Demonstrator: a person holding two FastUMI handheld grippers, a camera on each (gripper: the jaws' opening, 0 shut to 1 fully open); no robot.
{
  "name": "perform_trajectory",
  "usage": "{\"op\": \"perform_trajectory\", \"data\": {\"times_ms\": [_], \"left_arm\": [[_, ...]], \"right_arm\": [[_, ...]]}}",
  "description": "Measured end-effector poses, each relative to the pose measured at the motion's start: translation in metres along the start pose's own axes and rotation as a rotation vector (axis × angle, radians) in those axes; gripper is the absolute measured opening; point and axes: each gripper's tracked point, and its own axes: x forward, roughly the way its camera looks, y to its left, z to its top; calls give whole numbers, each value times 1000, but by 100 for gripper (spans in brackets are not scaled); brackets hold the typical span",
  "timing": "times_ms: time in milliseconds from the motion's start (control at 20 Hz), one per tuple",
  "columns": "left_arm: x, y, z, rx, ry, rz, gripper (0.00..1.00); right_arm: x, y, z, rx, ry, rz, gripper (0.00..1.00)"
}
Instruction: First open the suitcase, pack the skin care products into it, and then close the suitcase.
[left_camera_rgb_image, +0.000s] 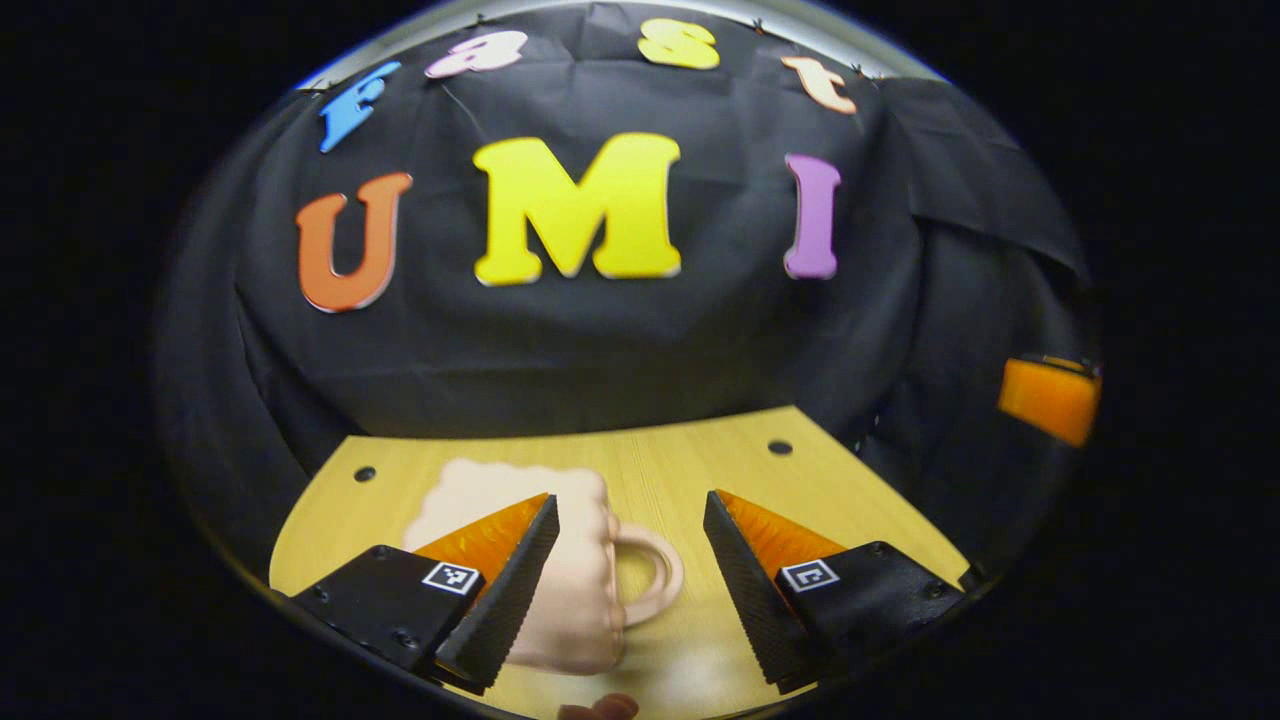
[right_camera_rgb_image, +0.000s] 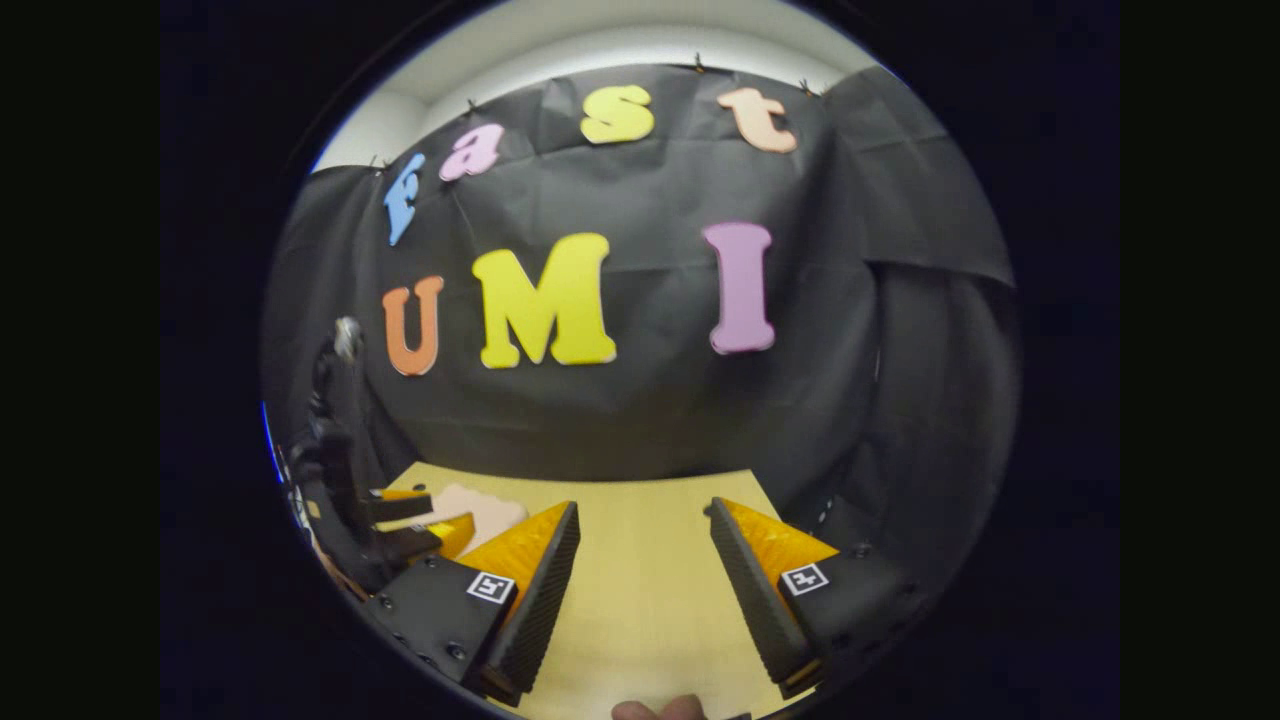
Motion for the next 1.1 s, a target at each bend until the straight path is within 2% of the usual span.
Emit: {"op": "perform_trajectory", "data": {"times_ms": [200,250,350,400,450,500,600,750,850,1050,1100], "left_arm": [[-40,21,88,-39,-245,19,94],[-46,26,97,-36,-271,26,94],[-55,38,107,-32,-303,51,95],[-57,41,114,-40,-321,56,87],[-58,43,117,-56,-337,57,95],[-62,42,121,-66,-346,47,96],[-67,45,119,-70,-341,40,95],[-69,47,116,-77,-335,6,96],[-69,46,120,-73,-329,2,96],[-59,45,116,-98,-315,-19,96],[-57,43,117,-102,-312,-26,100]], "right_arm": [[9,52,44,-29,-138,44,78],[10,61,53,-28,-165,42,74],[9,75,64,-29,-201,28,79],[7,84,71,-42,-223,24,80],[6,90,76,-55,-238,14,80],[4,97,80,-66,-252,11,77],[4,108,85,-71,-267,-1,80],[5,109,88,-26,-276,-37,77],[7,109,84,0,-266,-55,80],[13,109,77,-21,-238,-79,80],[13,110,76,-23,-235,-79,80]]}}
